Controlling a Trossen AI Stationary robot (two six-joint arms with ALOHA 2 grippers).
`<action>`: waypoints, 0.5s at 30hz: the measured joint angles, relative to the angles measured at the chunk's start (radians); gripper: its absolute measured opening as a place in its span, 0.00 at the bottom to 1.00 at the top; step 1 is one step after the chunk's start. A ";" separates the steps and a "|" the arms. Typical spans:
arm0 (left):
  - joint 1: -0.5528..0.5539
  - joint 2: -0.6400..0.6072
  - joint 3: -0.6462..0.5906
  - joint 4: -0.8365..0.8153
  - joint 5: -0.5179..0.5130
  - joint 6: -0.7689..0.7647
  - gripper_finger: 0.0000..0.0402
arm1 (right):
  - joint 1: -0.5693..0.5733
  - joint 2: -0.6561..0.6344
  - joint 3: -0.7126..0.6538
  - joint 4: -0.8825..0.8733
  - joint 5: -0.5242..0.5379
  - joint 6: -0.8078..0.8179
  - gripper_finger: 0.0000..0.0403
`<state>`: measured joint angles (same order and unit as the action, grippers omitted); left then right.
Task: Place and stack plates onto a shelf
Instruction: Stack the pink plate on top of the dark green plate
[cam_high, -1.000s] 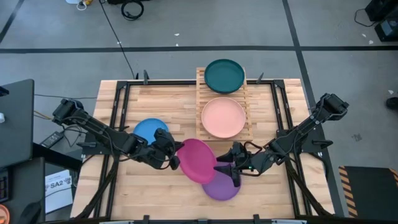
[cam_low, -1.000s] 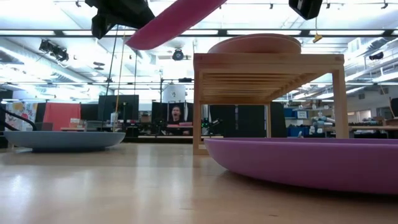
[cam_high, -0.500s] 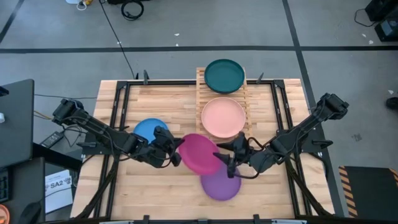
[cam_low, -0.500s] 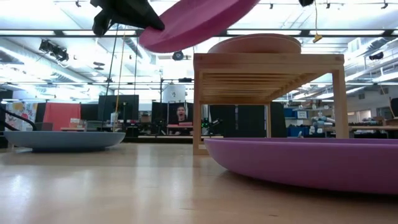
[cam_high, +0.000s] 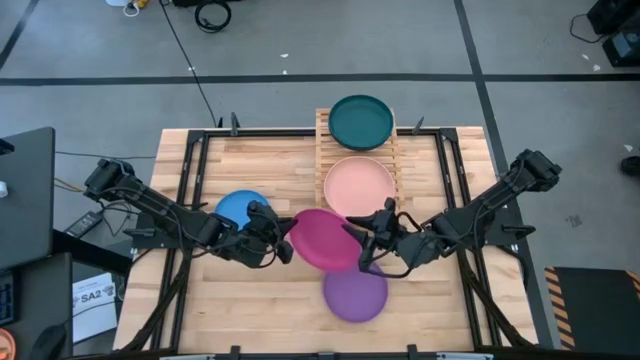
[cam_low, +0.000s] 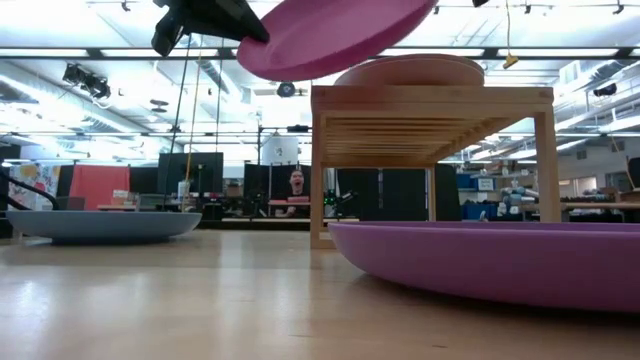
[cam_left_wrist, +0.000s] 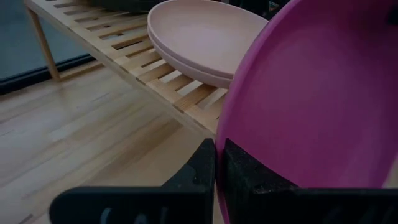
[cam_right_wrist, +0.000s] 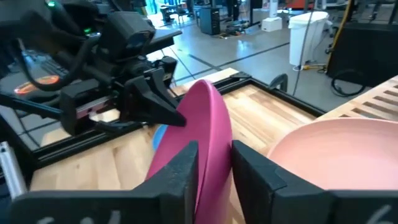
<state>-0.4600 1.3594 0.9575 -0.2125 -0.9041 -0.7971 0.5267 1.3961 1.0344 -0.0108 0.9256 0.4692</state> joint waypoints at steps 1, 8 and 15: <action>0.000 0.000 0.000 0.002 -0.001 0.000 0.05 | -0.003 0.000 0.000 -0.005 0.001 0.000 0.24; 0.000 0.000 -0.001 0.007 -0.001 -0.004 0.06 | -0.019 -0.001 0.000 -0.017 0.019 -0.002 0.15; -0.001 0.000 -0.001 0.013 0.010 -0.006 0.08 | -0.020 0.000 -0.002 -0.023 0.043 -0.009 0.11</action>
<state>-0.4610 1.3594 0.9569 -0.1997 -0.8945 -0.8032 0.5064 1.3960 1.0321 -0.0334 0.9688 0.4606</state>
